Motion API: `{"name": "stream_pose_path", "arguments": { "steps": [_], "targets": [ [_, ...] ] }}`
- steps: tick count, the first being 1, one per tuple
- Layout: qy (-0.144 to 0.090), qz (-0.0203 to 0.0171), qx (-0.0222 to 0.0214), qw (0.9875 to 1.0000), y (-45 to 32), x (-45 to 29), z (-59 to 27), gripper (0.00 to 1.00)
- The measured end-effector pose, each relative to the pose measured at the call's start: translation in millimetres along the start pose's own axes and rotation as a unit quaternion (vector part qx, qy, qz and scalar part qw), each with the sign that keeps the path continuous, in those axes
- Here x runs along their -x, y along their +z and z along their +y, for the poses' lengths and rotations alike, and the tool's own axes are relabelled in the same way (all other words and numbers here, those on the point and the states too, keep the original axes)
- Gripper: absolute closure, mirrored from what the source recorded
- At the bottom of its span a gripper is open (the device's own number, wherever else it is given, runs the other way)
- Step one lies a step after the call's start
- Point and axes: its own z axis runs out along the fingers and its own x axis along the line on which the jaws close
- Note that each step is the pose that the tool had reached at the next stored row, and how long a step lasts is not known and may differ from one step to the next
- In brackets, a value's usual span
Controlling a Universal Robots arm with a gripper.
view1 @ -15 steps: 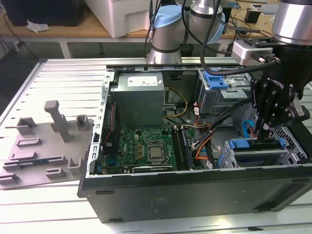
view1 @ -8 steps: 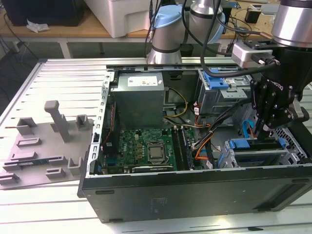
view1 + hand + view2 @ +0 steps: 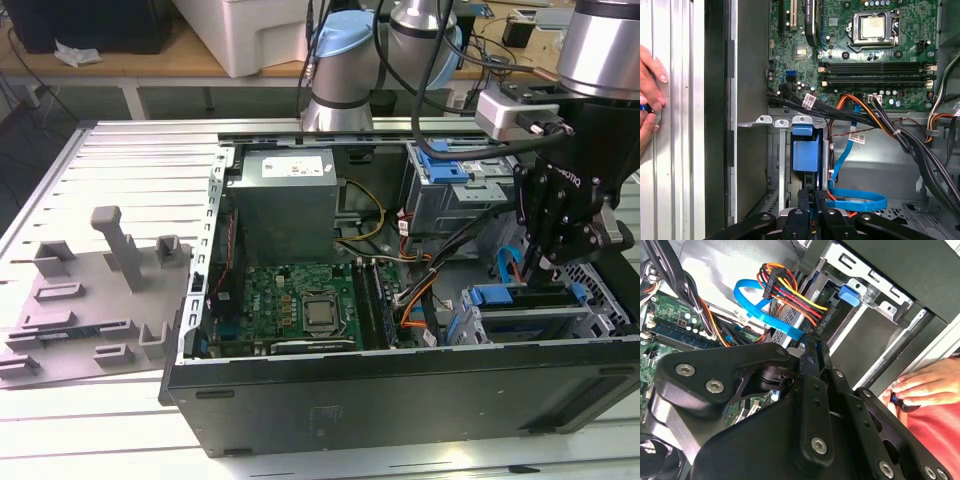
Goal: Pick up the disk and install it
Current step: 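Insert the second disk wire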
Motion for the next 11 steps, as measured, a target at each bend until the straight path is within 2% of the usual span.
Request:
{"name": "stream_pose_path", "arguments": {
  "steps": [11],
  "targets": [
    [-0.001,0.0,-0.0001,1.0,1.9,0.3,0.0,0.84]
  ]
}}
